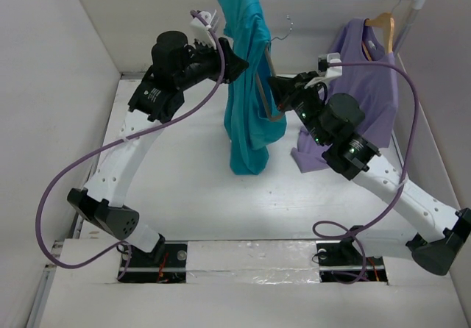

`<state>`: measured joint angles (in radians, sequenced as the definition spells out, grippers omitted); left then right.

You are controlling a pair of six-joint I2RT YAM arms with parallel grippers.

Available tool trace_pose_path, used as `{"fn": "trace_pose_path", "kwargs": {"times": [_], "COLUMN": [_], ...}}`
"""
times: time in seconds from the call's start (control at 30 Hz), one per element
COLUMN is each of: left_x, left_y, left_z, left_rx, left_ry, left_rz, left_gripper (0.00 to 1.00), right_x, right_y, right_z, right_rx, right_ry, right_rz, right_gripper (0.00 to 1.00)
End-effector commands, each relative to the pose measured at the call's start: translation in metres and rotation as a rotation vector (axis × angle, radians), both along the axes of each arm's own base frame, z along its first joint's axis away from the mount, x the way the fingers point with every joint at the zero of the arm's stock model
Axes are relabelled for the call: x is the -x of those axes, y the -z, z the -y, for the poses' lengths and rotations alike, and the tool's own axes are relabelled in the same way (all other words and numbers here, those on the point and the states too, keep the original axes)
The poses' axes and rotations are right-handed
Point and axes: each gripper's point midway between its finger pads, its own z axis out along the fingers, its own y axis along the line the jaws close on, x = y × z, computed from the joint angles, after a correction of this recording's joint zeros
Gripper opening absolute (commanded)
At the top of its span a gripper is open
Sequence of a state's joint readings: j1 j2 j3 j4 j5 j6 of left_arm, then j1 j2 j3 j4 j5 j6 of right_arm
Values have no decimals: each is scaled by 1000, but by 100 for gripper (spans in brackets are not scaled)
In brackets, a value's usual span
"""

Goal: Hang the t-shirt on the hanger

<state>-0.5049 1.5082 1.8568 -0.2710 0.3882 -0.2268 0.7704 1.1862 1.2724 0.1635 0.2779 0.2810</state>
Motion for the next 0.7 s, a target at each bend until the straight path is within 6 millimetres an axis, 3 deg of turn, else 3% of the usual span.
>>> {"fn": "trace_pose_path", "kwargs": {"times": [0.0,0.13,0.2,0.23,0.27,0.3,0.33,0.47,0.67], "left_x": [-1,-18,-27,-8,-3,2,6,20,17], "left_y": [-16,-15,-15,-14,-15,-9,-19,-17,-12], "left_z": [-7,-6,-7,18,26,28,34,55,85], "left_rx": [-4,-79,-204,-220,-216,-212,-154,-71,-111], "left_ry": [-32,-89,-266,-217,-217,-227,-217,-123,-113], "left_rz": [108,146,215,237,248,239,262,195,194], "left_gripper": [34,36,36,36,35,35,35,38,44], "right_x": [13,11,6,-1,8,10,18,31,41], "right_y": [-45,-31,-17,1,1,4,8,17,10], "right_z": [8,15,33,37,58,66,74,82,82], "right_rx": [-104,-115,-95,-73,-69,-65,-64,-57,-88], "right_ry": [-52,-83,-50,-30,3,18,26,18,-7], "right_rz": [54,-24,-71,-111,-116,-122,-124,-152,-148], "right_gripper": [0,0,0,0,0,0,0,0,0]}}
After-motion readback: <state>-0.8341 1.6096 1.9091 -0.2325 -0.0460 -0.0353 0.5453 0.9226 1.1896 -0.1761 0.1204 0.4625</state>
